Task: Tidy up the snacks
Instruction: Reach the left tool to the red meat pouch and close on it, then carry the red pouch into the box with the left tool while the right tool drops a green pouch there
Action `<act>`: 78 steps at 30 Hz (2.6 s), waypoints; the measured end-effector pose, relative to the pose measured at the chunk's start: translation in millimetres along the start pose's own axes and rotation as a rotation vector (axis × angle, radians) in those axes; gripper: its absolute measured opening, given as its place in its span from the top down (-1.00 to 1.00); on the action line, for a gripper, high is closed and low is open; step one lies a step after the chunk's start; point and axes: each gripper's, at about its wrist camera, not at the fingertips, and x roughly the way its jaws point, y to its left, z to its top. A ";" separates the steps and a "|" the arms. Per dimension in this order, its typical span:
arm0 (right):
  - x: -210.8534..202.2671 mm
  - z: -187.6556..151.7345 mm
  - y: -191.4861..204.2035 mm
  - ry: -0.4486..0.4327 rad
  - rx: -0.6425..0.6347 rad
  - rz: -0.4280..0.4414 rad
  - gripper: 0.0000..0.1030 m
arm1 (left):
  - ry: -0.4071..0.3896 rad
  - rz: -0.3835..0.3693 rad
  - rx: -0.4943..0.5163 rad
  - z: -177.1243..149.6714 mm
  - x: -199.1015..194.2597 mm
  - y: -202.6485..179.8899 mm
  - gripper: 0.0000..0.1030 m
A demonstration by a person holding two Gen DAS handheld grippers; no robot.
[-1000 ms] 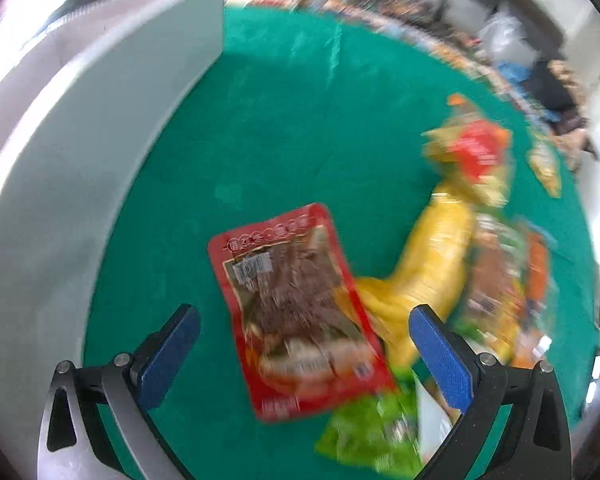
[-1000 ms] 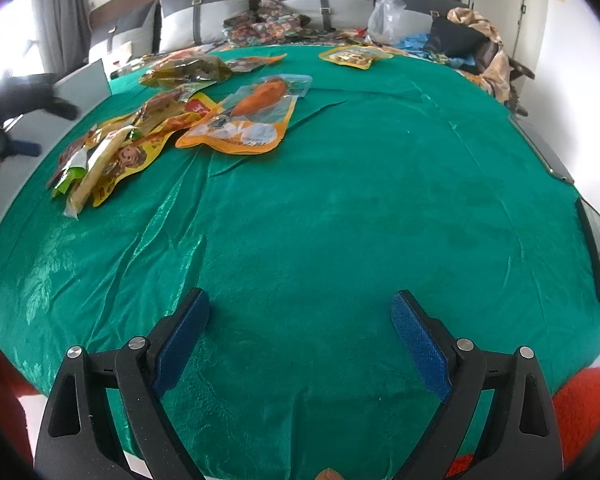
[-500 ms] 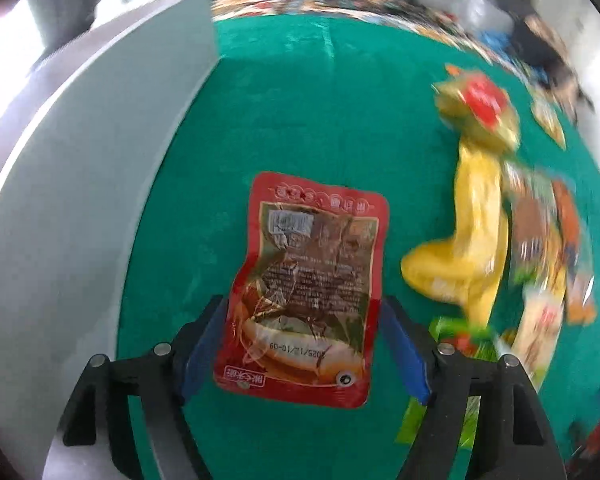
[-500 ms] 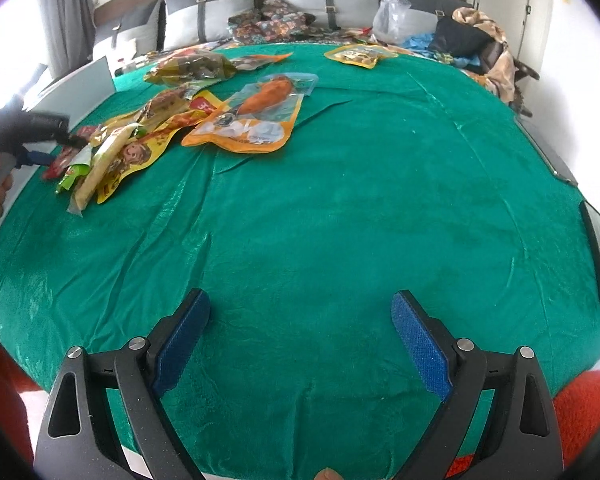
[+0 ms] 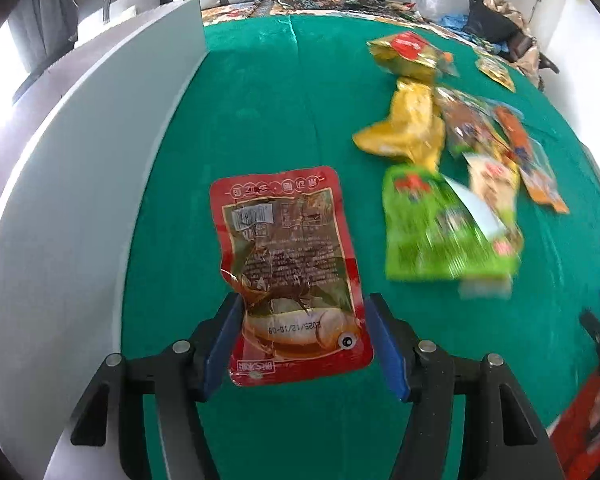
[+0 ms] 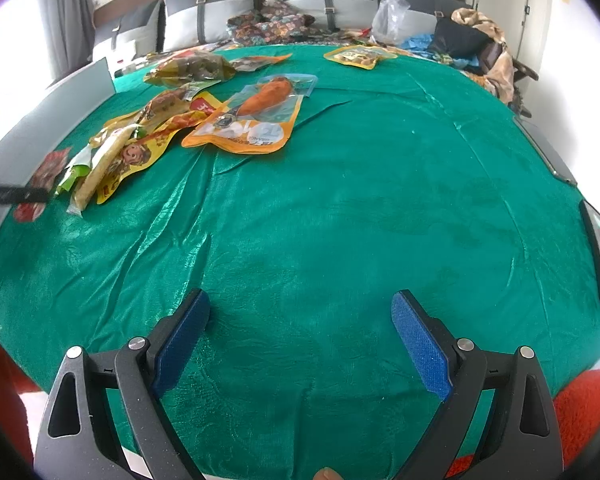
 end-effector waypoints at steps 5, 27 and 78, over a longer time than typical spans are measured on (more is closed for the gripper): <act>-0.6 -0.9 0.6 -0.006 0.003 -0.004 -0.84 | 0.014 -0.005 -0.002 -12.7 -2.0 3.2 -0.50; -17.3 34.6 40.8 0.005 -0.088 0.236 -0.79 | -0.114 -0.020 -0.097 -34.8 -25.3 13.1 0.30; -23.2 195.3 211.6 -0.065 -0.143 0.418 -0.45 | -0.461 0.044 -0.487 -22.9 -156.0 189.9 -0.67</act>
